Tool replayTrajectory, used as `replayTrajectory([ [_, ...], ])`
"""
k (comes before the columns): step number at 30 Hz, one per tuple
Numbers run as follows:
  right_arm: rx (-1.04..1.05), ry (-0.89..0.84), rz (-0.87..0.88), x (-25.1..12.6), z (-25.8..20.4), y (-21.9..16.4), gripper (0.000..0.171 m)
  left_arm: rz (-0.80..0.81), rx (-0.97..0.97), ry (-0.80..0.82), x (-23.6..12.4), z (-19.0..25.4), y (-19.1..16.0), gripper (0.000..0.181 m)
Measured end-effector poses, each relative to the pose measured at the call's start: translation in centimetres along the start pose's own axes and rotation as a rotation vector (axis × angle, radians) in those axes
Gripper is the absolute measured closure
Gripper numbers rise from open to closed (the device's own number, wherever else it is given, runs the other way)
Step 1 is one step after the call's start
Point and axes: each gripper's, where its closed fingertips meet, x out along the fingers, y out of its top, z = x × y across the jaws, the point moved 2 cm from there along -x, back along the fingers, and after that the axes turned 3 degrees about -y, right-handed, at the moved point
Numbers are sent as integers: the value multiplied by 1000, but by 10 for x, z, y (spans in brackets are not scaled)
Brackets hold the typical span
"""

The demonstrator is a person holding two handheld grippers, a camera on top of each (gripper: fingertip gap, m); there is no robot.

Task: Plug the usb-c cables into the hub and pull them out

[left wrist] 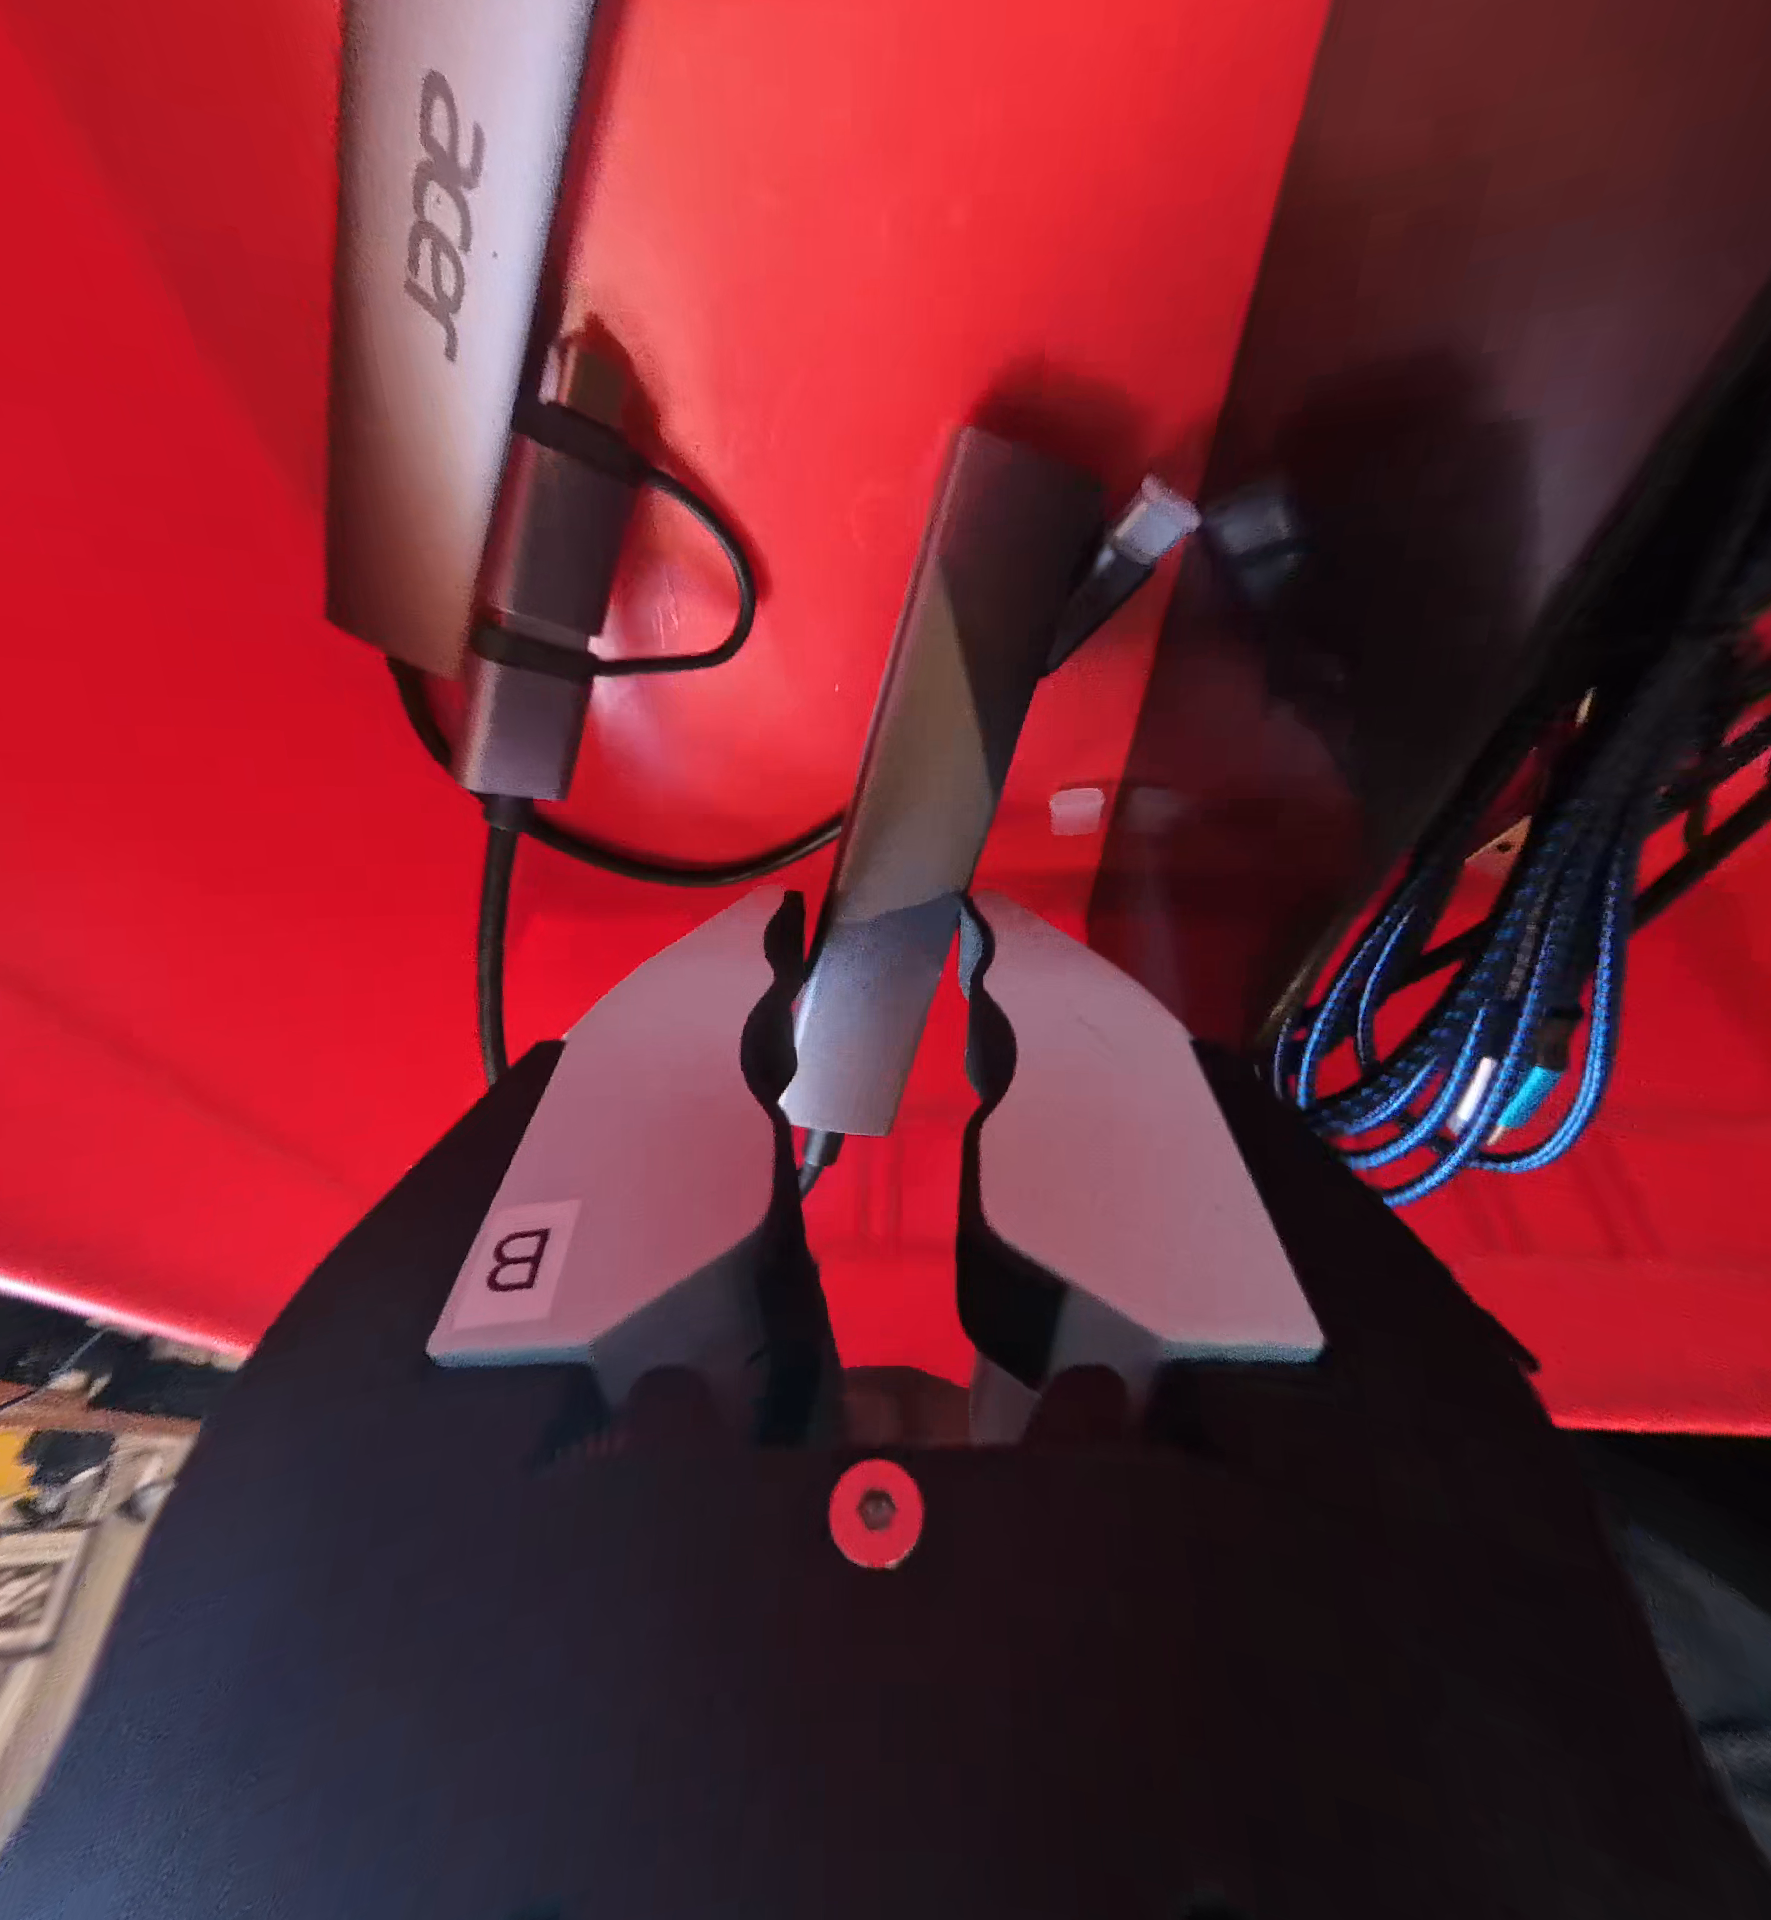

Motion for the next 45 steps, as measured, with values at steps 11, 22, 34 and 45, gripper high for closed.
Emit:
replayTrajectory([
  [11, -30, 1, -5, -1, -5, -1, 101, 275, -205, 368, -113, -4, -2, 156],
  [22, -136, 65, -147, 6, -32, -18, 104, 1279, -434, 896, -279, 61, 112, 156],
  [34, -16, 227, 133, 41, -88, 94, 125, 2230, -311, 331, -315, 139, 242, 157],
  [45, -157, 425, -133, 103, -110, 71, 148, 2205, -322, 271, -287, 144, 272, 156],
])
